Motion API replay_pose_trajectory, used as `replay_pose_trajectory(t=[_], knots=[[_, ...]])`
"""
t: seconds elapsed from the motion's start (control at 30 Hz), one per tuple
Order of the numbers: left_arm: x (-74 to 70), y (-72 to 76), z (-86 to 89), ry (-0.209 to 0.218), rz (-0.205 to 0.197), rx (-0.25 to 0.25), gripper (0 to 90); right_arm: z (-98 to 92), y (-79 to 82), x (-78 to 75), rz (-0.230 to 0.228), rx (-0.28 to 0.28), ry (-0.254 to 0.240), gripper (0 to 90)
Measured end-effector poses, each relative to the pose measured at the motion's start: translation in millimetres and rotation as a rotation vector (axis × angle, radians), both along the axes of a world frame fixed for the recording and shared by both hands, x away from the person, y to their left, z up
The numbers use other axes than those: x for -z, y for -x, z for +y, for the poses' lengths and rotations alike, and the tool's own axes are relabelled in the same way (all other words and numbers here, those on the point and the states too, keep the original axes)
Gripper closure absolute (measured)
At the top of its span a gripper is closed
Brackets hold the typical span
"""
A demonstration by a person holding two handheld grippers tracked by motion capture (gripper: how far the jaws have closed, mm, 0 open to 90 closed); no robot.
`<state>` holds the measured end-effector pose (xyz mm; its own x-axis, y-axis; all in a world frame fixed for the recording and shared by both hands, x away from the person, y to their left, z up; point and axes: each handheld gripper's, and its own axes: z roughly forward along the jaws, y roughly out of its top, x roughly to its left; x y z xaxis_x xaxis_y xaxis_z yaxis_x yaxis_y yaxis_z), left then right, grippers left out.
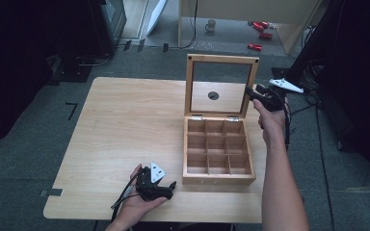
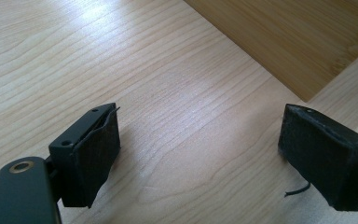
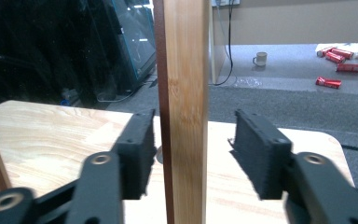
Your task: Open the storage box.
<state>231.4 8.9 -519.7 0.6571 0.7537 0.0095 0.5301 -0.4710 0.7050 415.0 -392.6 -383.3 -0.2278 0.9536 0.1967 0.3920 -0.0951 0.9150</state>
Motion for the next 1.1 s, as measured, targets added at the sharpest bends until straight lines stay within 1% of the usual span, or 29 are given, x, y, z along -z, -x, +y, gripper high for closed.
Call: replay_pose_trajectory(t=[0.03,0.1,0.13,0.17,0.2,0.23,0.33,0.43,0.53,0.6,0.67,0.7,0.8,0.97,1.1], knots=[[-0.1,-0.1,0.1,-0.002,0.001,0.001,13.0,-0.3,1.9,-0.4,-0.001,-0.002,-0.002,44.1],[-0.1,-0.1,0.2,-0.002,0.0,0.001,13.0,0.7,9.1,-1.3,-0.004,-0.023,0.01,38.9],[-0.1,-0.1,0.2,-0.002,0.001,0.001,13.0,2.3,13.1,-1.7,0.001,-0.03,0.029,34.9],[-0.1,-0.1,0.2,-0.002,0.001,0.001,13.0,5.2,19.5,-2.3,0.007,-0.032,0.056,29.0],[0.0,0.0,0.0,0.0,0.0,0.0,13.0,5.2,19.5,-2.3,0.007,-0.032,0.056,29.0],[0.0,0.0,0.0,0.0,0.0,0.0,13.0,6.3,22.5,-2.8,0.011,-0.033,0.064,26.1],[0.0,0.0,0.0,0.0,0.0,0.0,13.0,9.2,36.7,-4.0,0.023,-0.044,0.075,19.7],[0.0,0.0,0.0,-0.001,0.0,0.0,13.0,9.9,47.9,-2.6,0.028,-0.052,0.089,16.7],[0.0,0.0,0.0,0.0,0.0,0.0,13.0,9.1,59.6,0.7,0.037,-0.059,0.085,14.1],[0.0,0.0,0.0,0.0,0.0,0.0,12.9,8.7,67.5,3.5,0.045,-0.061,0.094,13.2],[0.0,0.0,0.0,0.0,0.0,0.0,12.9,7.6,75.8,6.5,0.044,-0.056,0.109,11.3],[0.0,0.0,0.0,0.0,0.0,0.0,13.0,6.4,80.6,8.1,0.046,-0.044,0.115,10.2],[0.0,0.0,0.0,-0.001,0.0,0.0,13.0,3.4,90.8,12.3,0.058,-0.034,0.117,9.0],[-0.1,-0.1,0.1,-0.003,-0.001,0.001,13.0,-3.7,110.2,19.5,0.06,-0.031,0.104,8.2],[0.1,0.1,-0.2,0.002,-0.002,-0.002,13.0,-8.9,124.7,27.3,0.066,-0.029,0.107,8.1]])
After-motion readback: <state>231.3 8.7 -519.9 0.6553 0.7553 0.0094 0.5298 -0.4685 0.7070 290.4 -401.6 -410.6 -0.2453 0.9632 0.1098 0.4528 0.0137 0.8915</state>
